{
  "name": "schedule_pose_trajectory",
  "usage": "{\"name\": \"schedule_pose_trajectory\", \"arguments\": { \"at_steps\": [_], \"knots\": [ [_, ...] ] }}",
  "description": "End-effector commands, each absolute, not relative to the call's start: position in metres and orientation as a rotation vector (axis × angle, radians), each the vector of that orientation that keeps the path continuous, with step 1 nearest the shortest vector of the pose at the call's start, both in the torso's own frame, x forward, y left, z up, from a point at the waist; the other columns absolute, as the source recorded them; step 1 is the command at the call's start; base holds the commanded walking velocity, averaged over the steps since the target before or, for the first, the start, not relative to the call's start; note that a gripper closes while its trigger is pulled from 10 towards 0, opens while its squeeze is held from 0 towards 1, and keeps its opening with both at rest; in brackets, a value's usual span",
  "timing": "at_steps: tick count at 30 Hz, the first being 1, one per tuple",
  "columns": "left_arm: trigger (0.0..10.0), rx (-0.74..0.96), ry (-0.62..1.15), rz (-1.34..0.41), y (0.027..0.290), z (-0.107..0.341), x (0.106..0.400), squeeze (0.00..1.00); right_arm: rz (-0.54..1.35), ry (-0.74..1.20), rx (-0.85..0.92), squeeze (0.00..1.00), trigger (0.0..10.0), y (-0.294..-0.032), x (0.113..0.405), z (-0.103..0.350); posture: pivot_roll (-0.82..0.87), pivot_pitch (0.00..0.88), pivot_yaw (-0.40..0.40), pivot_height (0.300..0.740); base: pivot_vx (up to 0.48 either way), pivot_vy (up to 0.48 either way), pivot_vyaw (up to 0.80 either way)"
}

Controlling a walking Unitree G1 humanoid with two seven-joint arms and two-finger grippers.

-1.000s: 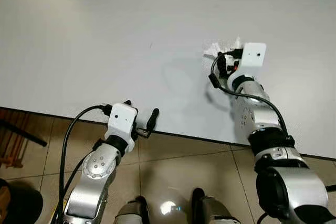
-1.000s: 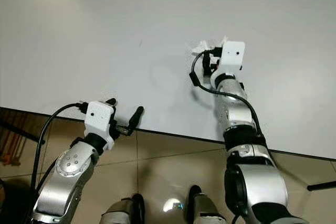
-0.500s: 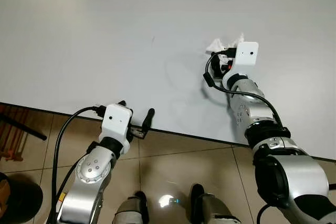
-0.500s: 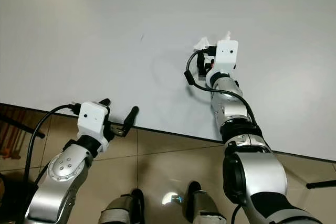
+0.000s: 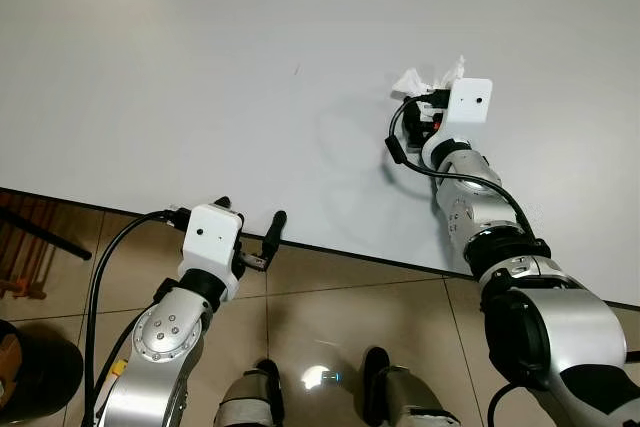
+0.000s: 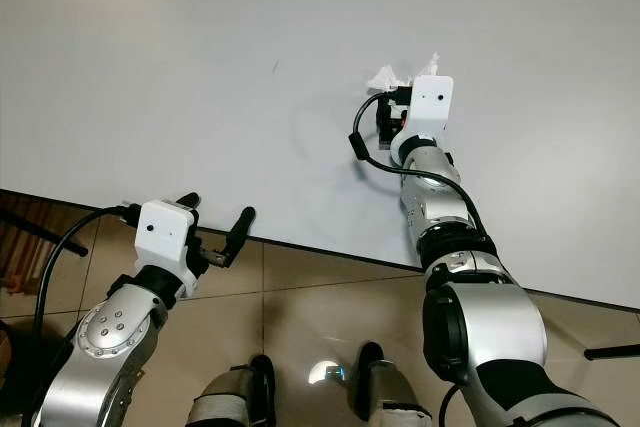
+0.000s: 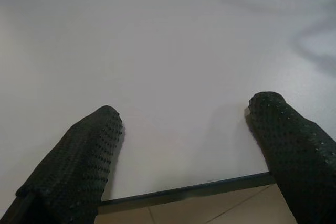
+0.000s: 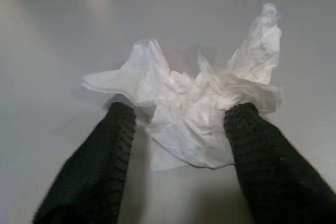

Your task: Picking trash to rubbish bin

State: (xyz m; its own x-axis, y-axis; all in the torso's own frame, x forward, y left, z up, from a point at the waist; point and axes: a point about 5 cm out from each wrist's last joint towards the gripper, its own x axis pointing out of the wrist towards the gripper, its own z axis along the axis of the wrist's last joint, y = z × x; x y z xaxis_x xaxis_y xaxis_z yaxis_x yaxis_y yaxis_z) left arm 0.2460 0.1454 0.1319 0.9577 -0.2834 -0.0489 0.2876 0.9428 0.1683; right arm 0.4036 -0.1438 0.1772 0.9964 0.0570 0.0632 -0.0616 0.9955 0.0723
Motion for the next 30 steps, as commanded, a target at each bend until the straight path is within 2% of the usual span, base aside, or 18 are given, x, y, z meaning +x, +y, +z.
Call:
{"name": "schedule_pose_trajectory", "arguments": {
  "at_steps": [1, 30],
  "knots": [
    [10.0, 0.188, 0.067, -0.282, 0.1491, 0.1259, 0.2422, 0.0, 0.065, -0.022, 0.101, 0.0, 0.0, -0.1406, 0.4008, 0.1652, 0.25, 0.318, 0.034, 0.74, 0.0, 0.0, 0.0],
    [10.0, 0.191, 0.065, -0.28, 0.1472, 0.1275, 0.2439, 0.0, 0.051, -0.032, 0.104, 0.0, 0.0, -0.1447, 0.4002, 0.1642, 0.24, 0.317, 0.034, 0.74, 0.0, 0.0, 0.0]
  ]
}}
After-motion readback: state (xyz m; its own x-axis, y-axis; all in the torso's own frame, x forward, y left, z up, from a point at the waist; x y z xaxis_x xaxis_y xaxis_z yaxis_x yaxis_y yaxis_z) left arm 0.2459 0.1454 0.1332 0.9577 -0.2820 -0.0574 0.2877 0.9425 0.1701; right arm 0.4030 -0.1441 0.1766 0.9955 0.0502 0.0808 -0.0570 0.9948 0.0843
